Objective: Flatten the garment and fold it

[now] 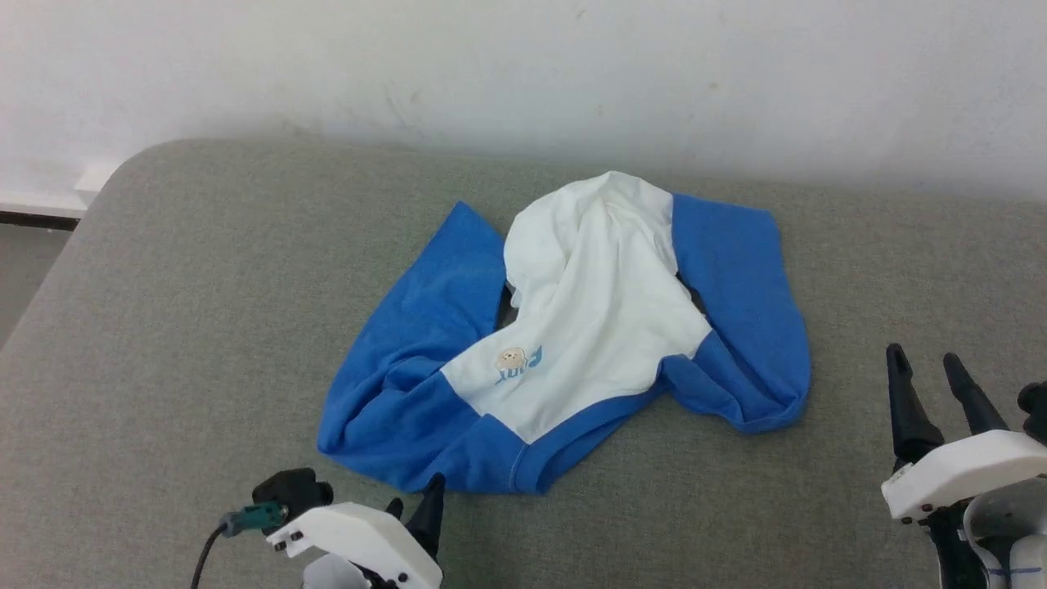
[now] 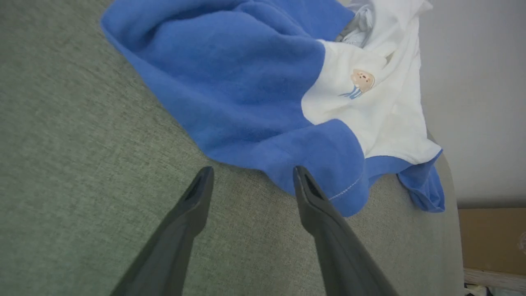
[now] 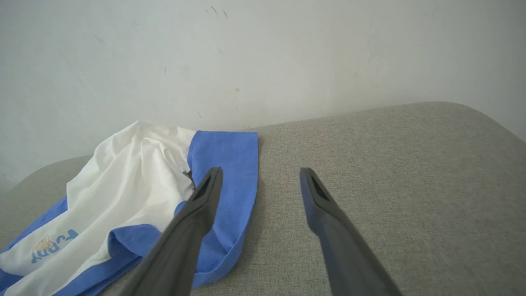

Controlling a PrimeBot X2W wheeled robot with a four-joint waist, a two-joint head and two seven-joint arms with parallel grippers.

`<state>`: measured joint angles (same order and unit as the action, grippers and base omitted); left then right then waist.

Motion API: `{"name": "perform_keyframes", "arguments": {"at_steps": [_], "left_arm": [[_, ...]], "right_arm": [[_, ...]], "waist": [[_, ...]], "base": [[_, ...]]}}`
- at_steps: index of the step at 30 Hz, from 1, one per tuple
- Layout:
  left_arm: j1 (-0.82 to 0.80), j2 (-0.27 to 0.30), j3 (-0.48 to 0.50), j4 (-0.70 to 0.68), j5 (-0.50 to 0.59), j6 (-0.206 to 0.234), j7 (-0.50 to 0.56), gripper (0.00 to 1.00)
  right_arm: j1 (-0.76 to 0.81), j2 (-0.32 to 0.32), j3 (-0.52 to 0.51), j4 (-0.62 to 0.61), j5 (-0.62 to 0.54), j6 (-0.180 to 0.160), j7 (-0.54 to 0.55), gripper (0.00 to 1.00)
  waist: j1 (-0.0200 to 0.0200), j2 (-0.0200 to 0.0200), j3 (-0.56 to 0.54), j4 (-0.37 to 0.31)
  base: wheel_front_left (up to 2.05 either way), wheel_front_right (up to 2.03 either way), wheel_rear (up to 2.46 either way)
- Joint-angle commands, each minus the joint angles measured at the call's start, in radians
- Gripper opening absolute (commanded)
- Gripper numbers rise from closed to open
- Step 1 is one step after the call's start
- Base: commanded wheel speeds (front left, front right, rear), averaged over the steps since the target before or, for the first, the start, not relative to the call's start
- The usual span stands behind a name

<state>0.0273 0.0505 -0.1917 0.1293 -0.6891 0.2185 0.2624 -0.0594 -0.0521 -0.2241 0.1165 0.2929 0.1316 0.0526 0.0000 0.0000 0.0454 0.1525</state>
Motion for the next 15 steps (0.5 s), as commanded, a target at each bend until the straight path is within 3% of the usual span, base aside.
{"name": "perform_keyframes", "arguments": {"at_steps": [1,6,15], "left_arm": [[0.015,0.0,0.005,-0.018,-0.055,0.01,0.008,1.0],[0.006,0.0,0.012,-0.019,-0.263,0.012,-0.043,1.0],[-0.085,0.0,0.013,0.128,-0.371,-0.01,-0.124,1.0]], "right_arm": [[0.003,0.002,-0.001,-0.008,0.0,-0.001,0.001,1.0],[0.001,0.002,-0.002,-0.017,-0.007,-0.001,0.002,1.0],[-0.007,0.002,-0.005,-0.029,-0.019,-0.001,0.008,1.0]], "waist": [[0.0,0.0,0.005,-0.004],[0.0,0.0,0.02,-0.008],[0.0,0.0,0.043,-0.009]], "base": [[0.0,0.0,0.0],[0.0,0.0,0.0],[0.0,0.0,0.0]]}}
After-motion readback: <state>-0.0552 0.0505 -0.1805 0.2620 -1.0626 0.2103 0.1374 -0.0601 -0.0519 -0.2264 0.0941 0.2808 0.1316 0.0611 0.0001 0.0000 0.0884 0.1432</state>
